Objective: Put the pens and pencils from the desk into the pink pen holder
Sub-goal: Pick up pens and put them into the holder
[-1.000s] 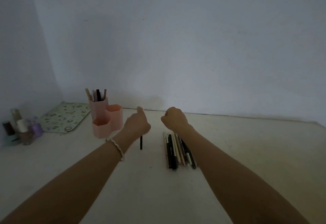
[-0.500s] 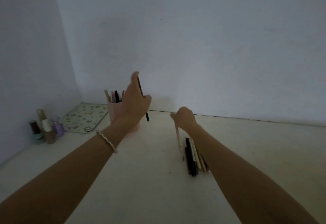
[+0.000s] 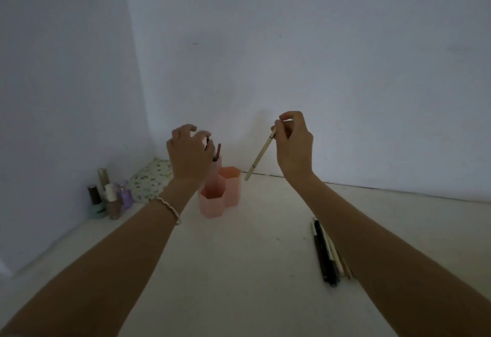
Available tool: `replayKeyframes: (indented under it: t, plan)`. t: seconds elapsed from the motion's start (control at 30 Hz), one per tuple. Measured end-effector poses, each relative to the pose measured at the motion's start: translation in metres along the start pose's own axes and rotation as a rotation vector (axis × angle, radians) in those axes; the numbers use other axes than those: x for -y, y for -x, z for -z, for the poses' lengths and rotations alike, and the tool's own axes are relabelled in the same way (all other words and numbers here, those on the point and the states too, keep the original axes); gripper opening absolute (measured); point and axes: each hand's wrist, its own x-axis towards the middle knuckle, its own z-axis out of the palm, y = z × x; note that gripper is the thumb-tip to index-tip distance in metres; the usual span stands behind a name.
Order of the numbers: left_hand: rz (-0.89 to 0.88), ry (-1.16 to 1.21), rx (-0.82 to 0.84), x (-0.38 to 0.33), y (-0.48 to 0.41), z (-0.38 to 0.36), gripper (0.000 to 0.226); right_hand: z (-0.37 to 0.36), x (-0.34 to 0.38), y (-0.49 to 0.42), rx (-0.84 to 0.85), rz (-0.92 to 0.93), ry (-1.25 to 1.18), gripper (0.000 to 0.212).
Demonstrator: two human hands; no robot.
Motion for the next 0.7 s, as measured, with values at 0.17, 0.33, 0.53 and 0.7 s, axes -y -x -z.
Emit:
replayKeyframes:
  t: [0.17, 0.33, 0.53, 0.7]
  plan:
    - [0.105, 0.099, -0.226, 0.011, -0.006, 0.008, 0.044, -0.031, 0.019, -0.004, -0.098, 0.070, -0.164, 0.008]
    - [0.152, 0.222, -0.284, 0.018, -0.013, 0.020, 0.047, -0.070, 0.027, -0.002, 0.000, 0.119, -0.095, 0.005]
    - [0.120, 0.369, -0.244, 0.011, -0.013, 0.028, 0.043, -0.093, 0.007, 0.014, 0.335, 0.128, 0.207, 0.016]
    - [0.110, 0.391, -0.248, -0.016, -0.007, 0.029, 0.039, -0.073, 0.000, 0.014, 0.418, 0.199, 0.470, 0.036]
